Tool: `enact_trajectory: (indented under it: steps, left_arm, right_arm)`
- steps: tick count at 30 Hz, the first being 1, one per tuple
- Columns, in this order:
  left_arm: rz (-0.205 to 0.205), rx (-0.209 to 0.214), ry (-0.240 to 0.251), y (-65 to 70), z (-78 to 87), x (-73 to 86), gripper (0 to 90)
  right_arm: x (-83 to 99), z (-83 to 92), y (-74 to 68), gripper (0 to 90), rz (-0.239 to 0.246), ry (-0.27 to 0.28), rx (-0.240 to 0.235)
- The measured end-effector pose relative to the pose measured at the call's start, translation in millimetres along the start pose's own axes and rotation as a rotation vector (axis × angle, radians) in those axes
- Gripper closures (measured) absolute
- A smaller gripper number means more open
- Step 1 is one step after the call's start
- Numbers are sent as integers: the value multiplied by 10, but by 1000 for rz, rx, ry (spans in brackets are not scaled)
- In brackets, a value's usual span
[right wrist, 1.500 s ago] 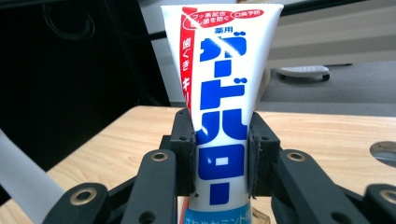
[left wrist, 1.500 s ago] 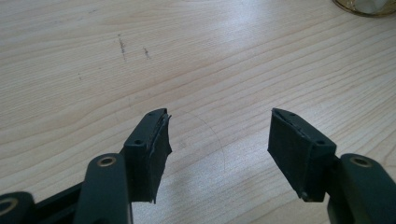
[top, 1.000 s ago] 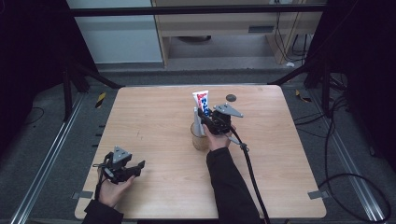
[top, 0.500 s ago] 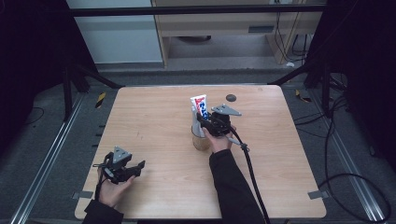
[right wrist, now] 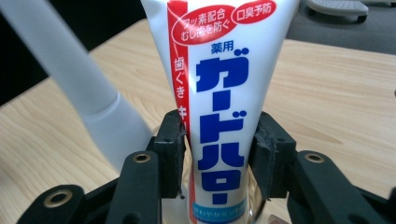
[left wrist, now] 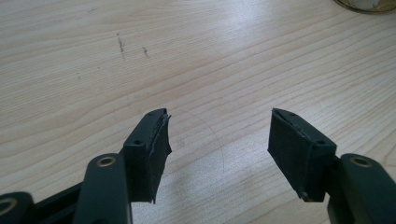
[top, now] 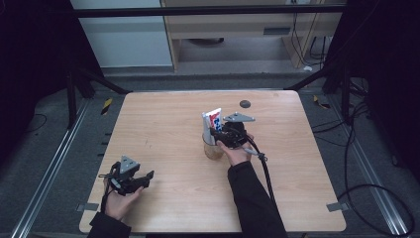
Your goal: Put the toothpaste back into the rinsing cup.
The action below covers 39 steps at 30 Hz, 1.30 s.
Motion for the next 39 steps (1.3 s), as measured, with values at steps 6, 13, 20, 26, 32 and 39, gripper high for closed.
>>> enact_trajectory:
  steps: [6,13,20,26,32,39]
  left_arm:
    - [1,1,-3,0,-6,4,372]
    - [0,0,-3,0,-5,4,372]
    - [-1,0,1,6,-2,-1,372]
    - [-1,1,0,8,2,0,371]
    - [-4,2,-3,11,1,5,368]
    - [8,8,-17,-28,-10,22,339]
  right_arm:
    - [91,38,-12,582,21,-37,-3]
    - [104,116,-19,562,31,-50,-4]
    - [26,223,1,499,39,-5,14]
    - [34,395,31,383,76,-23,39]
    - [167,664,123,239,58,-38,26]
    - [459,995,341,173,63,-68,44]
Point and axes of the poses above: each handheld gripper's, and its own axes: z roughly backward along the jaws, x roughly out of its underside, y roughly to its right, the point moved 9 cm from there along -z, roughly forward along the jaws, and after that the axes turned 9 degrees about z, right-handed, at the moved point
